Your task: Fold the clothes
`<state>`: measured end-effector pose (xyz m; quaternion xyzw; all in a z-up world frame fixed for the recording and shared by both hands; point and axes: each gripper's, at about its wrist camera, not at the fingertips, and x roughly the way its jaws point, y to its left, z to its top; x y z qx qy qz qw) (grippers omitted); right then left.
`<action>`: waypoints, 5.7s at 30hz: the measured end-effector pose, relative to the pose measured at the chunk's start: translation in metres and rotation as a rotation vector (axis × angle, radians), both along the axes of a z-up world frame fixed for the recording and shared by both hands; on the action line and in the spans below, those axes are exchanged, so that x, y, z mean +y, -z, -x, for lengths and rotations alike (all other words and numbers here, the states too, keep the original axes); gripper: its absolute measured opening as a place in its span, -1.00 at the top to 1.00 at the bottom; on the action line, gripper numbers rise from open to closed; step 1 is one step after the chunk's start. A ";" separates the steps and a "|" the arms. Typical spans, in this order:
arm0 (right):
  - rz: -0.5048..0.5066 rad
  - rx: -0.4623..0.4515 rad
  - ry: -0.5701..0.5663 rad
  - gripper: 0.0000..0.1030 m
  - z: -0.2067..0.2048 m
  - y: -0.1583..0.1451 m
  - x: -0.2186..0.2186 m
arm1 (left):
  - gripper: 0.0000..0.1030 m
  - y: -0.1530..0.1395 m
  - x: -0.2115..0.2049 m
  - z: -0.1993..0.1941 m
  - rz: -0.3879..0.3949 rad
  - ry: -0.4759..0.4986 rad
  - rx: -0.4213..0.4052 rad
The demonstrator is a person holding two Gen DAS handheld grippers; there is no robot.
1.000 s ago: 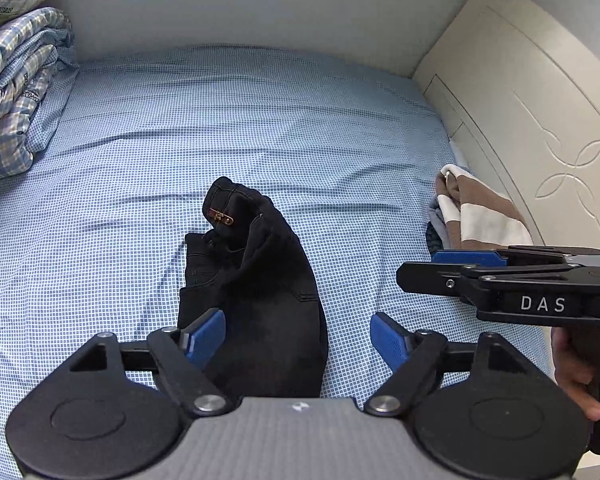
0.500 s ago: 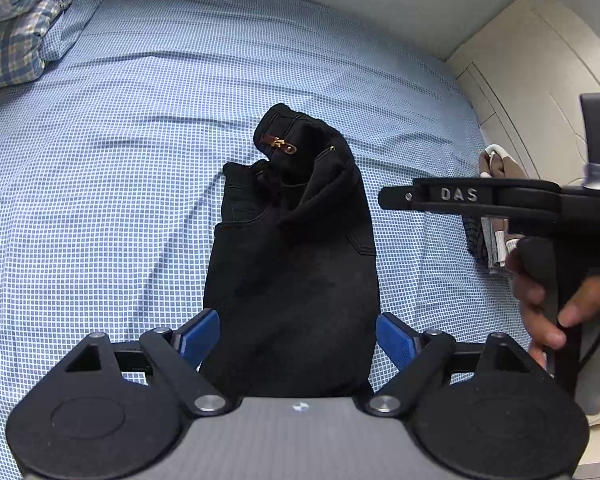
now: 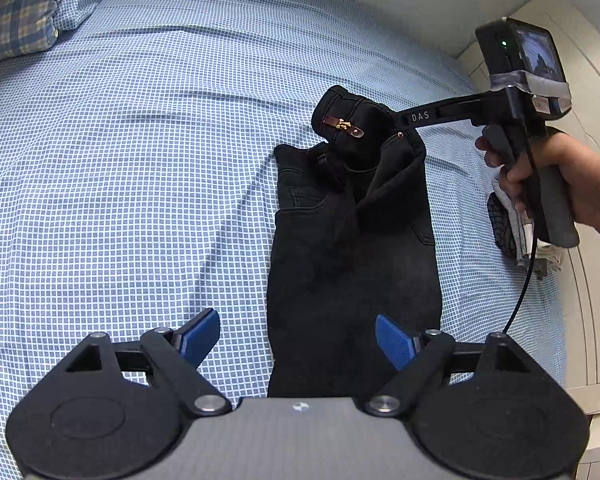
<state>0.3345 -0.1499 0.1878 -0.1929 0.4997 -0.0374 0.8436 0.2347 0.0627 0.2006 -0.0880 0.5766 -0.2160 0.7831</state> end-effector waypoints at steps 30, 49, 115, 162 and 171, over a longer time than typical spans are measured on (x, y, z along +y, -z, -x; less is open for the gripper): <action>-0.093 0.030 0.236 0.77 0.010 -0.014 -0.124 | -0.13 0.009 -0.067 -0.089 -0.009 0.021 -0.044; -0.085 0.071 0.350 0.76 0.087 0.042 -0.260 | -0.42 0.154 -0.203 -0.174 -0.250 0.190 0.005; -0.565 0.186 0.053 0.34 0.178 0.040 -0.048 | -0.67 0.038 -0.143 0.031 -0.371 -0.331 -0.216; -0.359 0.172 0.350 0.34 0.401 0.036 0.223 | -0.67 -0.008 0.103 0.238 -0.264 -0.347 -0.107; -0.334 0.349 0.496 0.68 0.382 0.072 0.236 | -0.67 -0.020 0.131 0.237 -0.191 -0.409 -0.095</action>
